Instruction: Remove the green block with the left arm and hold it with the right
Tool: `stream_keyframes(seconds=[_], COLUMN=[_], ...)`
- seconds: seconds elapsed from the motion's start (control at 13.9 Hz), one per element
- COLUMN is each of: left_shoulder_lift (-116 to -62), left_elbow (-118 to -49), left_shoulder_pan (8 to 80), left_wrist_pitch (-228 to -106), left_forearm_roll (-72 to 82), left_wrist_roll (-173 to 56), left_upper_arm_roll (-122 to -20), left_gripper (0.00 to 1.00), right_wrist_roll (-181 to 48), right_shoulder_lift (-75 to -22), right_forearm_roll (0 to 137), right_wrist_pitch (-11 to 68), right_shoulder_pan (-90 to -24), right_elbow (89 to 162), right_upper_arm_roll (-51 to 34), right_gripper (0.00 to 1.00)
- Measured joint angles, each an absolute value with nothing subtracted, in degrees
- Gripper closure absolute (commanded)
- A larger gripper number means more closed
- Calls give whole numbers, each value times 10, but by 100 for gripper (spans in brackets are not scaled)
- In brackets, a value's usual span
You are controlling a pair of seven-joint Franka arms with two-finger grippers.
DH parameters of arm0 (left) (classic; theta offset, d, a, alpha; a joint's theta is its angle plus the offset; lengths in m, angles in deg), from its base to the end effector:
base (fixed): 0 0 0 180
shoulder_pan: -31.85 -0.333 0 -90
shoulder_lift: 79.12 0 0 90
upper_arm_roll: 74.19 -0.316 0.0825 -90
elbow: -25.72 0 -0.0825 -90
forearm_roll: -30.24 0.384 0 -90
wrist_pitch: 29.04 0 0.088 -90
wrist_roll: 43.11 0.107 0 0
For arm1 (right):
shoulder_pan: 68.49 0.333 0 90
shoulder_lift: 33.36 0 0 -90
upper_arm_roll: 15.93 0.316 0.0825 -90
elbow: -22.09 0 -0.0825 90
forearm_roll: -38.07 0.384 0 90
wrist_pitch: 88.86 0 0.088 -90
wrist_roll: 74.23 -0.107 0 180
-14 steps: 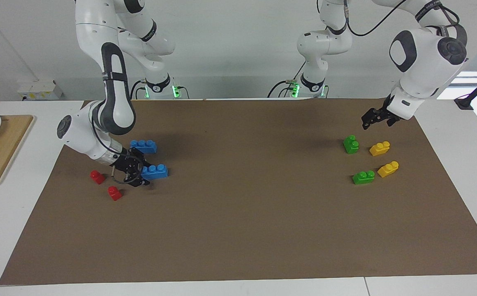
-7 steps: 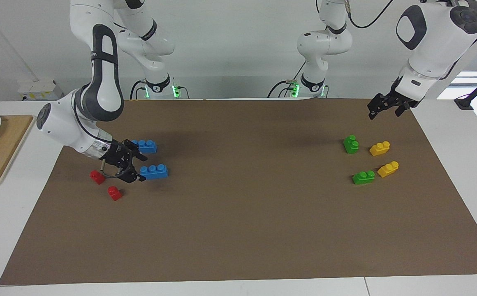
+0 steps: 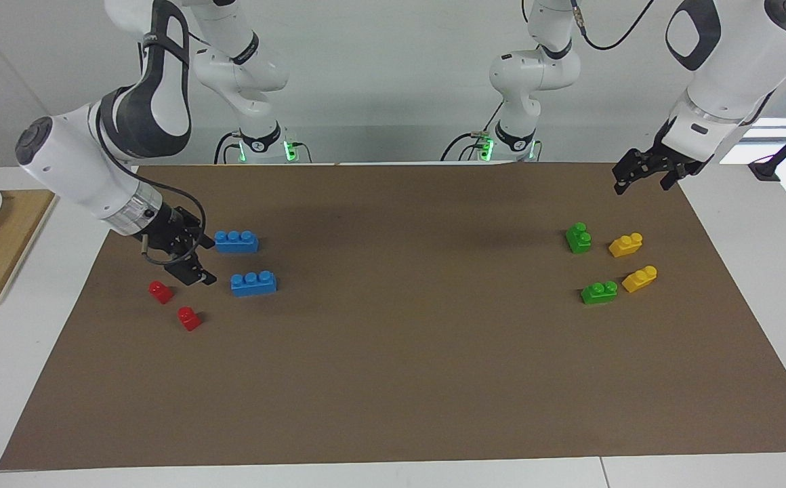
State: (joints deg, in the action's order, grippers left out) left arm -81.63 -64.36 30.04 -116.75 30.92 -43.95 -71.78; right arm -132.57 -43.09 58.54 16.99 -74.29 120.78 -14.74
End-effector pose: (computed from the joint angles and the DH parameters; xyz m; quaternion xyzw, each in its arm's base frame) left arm 0.5622 -0.0041 0.5961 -0.9991 -0.0021 0.0425 0.0055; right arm 0.6100 -0.0222 0.4815 -0.8114 0.5583 0.0972 0.1430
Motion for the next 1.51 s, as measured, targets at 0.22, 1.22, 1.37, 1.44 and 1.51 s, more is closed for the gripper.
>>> stream_keyframes(seconds=[0.22,1.22,1.37,1.44,1.51], left_shoulder_lift=[-842,-802,-795,-794,-793], left_elbow=[-627,-671,-679,-680,-681], left_shoulder_pan=[300,307,307,307,307], left_wrist_pitch=[-1170,-1168,-1180,-1181,-1182], left_forearm_roll=[309,309,309,309,309], left_wrist_roll=[-439,-440,-440,-440,-440], left_upper_arm_roll=[-715,-714,-714,-714,-714], left_gripper=[0,0,0,0,0], right_wrist_roll=[-1193,-810,-808,-808,-808], right_shoulder_lift=[-426,-324,-321,-321,-321], right_forearm_roll=[528,391,391,391,391], right_wrist_pitch=[117,-32,-27,-27,-27], right_shoulder_pan=[-739,-708,-708,-708,-708], right_elbow=[1154,1129,1134,1137,1138], right_upper_arm_roll=[-144,-144,-144,-144,-144], right_gripper=[5,6,6,6,6])
